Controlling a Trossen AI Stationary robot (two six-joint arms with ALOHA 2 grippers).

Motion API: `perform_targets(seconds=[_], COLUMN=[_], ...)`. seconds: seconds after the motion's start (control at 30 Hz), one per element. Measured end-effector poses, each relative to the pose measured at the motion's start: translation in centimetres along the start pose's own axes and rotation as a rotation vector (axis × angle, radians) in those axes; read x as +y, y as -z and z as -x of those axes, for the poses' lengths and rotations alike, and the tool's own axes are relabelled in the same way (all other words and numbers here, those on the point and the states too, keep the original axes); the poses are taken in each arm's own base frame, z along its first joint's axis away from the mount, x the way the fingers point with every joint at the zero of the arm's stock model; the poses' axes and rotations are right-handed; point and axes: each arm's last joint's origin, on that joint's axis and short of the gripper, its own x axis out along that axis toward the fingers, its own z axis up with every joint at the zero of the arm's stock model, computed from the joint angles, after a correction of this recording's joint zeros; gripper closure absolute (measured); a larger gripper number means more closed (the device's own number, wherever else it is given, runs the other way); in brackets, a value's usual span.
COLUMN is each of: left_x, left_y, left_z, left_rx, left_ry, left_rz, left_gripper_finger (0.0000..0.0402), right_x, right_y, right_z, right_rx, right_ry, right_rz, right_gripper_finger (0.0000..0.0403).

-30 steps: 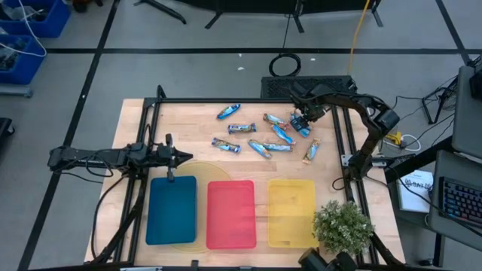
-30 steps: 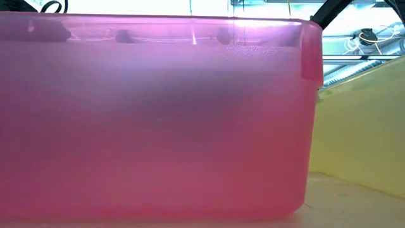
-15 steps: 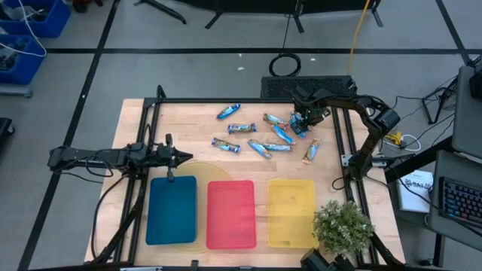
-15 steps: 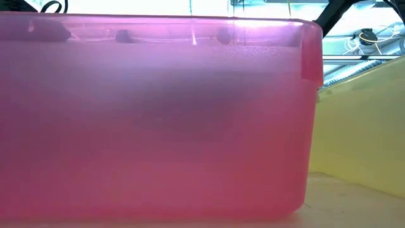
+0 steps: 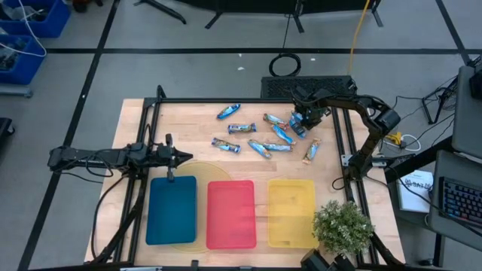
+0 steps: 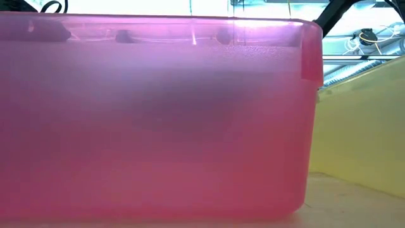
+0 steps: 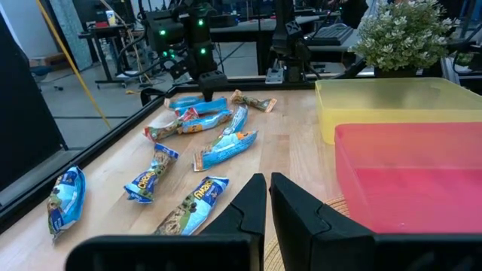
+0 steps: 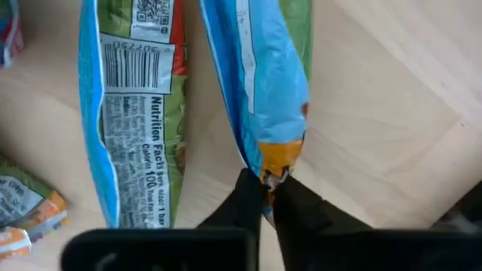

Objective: Pick and place Granola Bars by type
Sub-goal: Put the top yellow granola bar into the yellow bin

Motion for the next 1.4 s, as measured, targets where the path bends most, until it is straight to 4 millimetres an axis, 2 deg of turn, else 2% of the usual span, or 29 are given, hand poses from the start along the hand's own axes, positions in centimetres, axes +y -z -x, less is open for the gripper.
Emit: perform_targets(seconds=[0.17,0.3,0.4,0.5,0.63,0.83,0.9,1.0,1.23,1.4], left_x=[0.0,0.0,0.0,0.0,0.0,0.0,0.0,0.0,0.0,0.0], left_y=[0.0,0.0,0.0,0.0,0.0,0.0,0.0,0.0,0.0,0.0], left_z=[0.0,0.0,0.0,0.0,0.0,0.0,0.0,0.0,0.0,0.0], left_rx=[0.001,0.001,0.0,0.0,0.0,0.0,0.0,0.0,0.0,0.0], left_ry=[0.0,0.0,0.0,0.0,0.0,0.0,0.0,0.0,0.0,0.0], left_rz=[0.0,0.0,0.0,0.0,0.0,0.0,0.0,0.0,0.0,0.0], left_gripper_finger=[0.0371,0.0371,0.0371,0.0371,0.0371,0.0371,0.0371,0.0371,0.0371,0.0371], right_x=[0.0,0.3,0.7,1.4,2.5,4.8,5.9,7.7,13.0,17.4], right_y=[0.5,1.6,3.2,5.6,10.0,16.3,17.6,19.4,22.2,23.6], right_z=[1.0,3.9,6.9,10.1,13.8,16.5,16.8,16.4,13.3,11.2], right_rx=[-0.031,-0.127,-0.23,-0.346,-0.481,-0.523,-0.511,-0.423,-0.142,-0.014], right_ry=[0.042,0.034,0.011,-0.048,-0.205,-0.445,-0.497,-0.487,-0.311,-0.349], right_rz=[0.018,0.03,0.045,0.066,0.102,0.342,0.398,0.441,0.46,0.505], right_gripper_finger=[0.0399,0.0401,0.0401,0.0402,0.0402,0.0402,0.0402,0.0403,0.0403,0.0403])
